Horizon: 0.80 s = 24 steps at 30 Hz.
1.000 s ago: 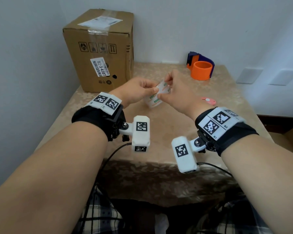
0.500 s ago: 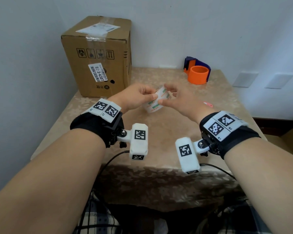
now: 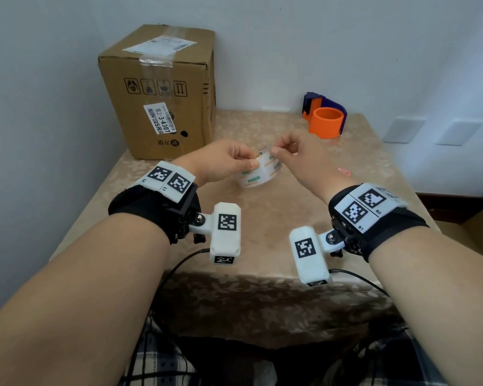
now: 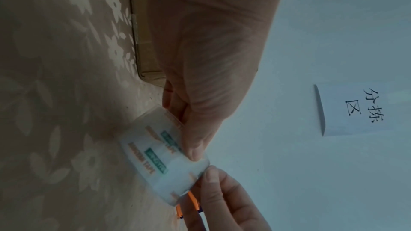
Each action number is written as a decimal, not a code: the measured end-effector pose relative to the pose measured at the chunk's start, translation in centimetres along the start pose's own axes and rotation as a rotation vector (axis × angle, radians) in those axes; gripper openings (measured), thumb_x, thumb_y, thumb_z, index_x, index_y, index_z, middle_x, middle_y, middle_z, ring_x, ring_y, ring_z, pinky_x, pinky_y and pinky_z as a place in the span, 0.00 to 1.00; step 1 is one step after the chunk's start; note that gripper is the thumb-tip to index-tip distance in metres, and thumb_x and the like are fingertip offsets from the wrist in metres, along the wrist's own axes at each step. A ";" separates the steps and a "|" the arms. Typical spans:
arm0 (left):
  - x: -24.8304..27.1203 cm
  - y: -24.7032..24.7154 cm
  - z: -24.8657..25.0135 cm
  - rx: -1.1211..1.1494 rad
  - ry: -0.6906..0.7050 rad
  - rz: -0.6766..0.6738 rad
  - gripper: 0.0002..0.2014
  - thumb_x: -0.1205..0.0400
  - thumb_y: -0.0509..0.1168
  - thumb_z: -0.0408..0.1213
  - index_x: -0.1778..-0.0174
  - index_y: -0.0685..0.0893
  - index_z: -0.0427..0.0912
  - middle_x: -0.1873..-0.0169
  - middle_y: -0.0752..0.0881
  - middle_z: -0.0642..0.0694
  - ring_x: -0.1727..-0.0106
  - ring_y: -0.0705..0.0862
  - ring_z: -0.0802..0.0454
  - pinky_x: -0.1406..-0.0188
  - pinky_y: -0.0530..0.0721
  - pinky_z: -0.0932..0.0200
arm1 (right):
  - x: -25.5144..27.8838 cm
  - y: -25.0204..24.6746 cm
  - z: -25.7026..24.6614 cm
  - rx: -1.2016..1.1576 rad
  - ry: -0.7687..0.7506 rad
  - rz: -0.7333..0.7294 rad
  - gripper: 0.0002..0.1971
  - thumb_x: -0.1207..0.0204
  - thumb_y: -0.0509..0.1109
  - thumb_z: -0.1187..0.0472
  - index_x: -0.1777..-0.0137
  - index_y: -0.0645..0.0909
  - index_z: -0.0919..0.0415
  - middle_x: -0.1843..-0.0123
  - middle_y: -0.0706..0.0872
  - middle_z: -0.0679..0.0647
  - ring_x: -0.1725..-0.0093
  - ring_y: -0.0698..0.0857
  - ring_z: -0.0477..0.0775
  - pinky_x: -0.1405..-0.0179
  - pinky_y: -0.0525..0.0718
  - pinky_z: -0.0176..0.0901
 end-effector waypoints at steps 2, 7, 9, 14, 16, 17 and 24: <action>0.2 -0.1 0.0 -0.003 -0.007 -0.023 0.11 0.16 0.62 0.34 0.41 0.85 0.37 0.57 0.87 0.53 0.56 0.82 0.65 0.55 0.78 0.79 | 0.0 0.3 0.0 0.033 -0.026 -0.017 0.07 0.22 0.67 0.65 0.49 0.81 0.68 0.56 0.82 0.55 0.55 0.79 0.50 0.59 0.75 0.32; 0.6 -0.4 -0.1 0.015 -0.020 -0.054 0.12 0.16 0.62 0.33 0.39 0.84 0.39 0.56 0.86 0.56 0.55 0.82 0.67 0.52 0.76 0.78 | -0.2 1.2 -0.2 0.192 -0.057 -0.088 0.06 0.18 0.60 0.63 0.53 0.76 0.64 0.64 0.76 0.50 0.59 0.74 0.53 0.65 0.71 0.36; 0.5 -0.5 0.0 -0.004 -0.012 -0.024 0.11 0.16 0.61 0.33 0.41 0.85 0.41 0.58 0.86 0.57 0.56 0.81 0.67 0.52 0.76 0.78 | -0.2 1.3 -0.3 0.212 -0.056 -0.116 0.05 0.17 0.58 0.63 0.55 0.72 0.61 0.62 0.76 0.54 0.58 0.74 0.54 0.60 0.71 0.43; 0.1 -0.6 0.2 -0.049 0.008 0.077 0.10 0.16 0.62 0.34 0.44 0.86 0.38 0.53 0.87 0.46 0.50 0.82 0.55 0.46 0.78 0.66 | -0.1 1.1 -0.4 0.188 -0.079 -0.096 0.06 0.17 0.58 0.63 0.55 0.73 0.63 0.62 0.76 0.54 0.58 0.73 0.53 0.64 0.70 0.39; 0.0 -0.6 0.1 -0.052 0.005 0.088 0.09 0.16 0.62 0.34 0.44 0.86 0.38 0.54 0.87 0.46 0.50 0.83 0.55 0.46 0.78 0.66 | -0.1 0.7 -0.3 0.126 -0.068 -0.045 0.05 0.19 0.62 0.63 0.53 0.77 0.65 0.63 0.77 0.50 0.58 0.76 0.52 0.62 0.74 0.36; 0.0 -0.6 0.1 -0.050 0.005 0.093 0.09 0.16 0.62 0.34 0.44 0.86 0.39 0.56 0.87 0.48 0.51 0.83 0.56 0.47 0.77 0.67 | -0.1 0.5 -0.2 0.075 -0.051 -0.025 0.05 0.20 0.64 0.63 0.52 0.79 0.65 0.62 0.79 0.50 0.57 0.78 0.51 0.58 0.76 0.38; 0.1 -0.5 0.0 -0.027 0.019 0.087 0.06 0.16 0.61 0.33 0.50 0.84 0.44 0.61 0.85 0.55 0.57 0.82 0.62 0.50 0.78 0.68 | 0.2 0.4 0.0 -0.093 0.016 -0.024 0.17 0.26 0.73 0.66 0.38 0.77 0.65 0.52 0.84 0.57 0.55 0.80 0.48 0.53 0.80 0.33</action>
Point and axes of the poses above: each hand's wrist, its own x-axis away from the middle knuckle, its own y-axis out of the palm, z = x × y, the point moved 5 cm from there along -x, towards the middle knuckle
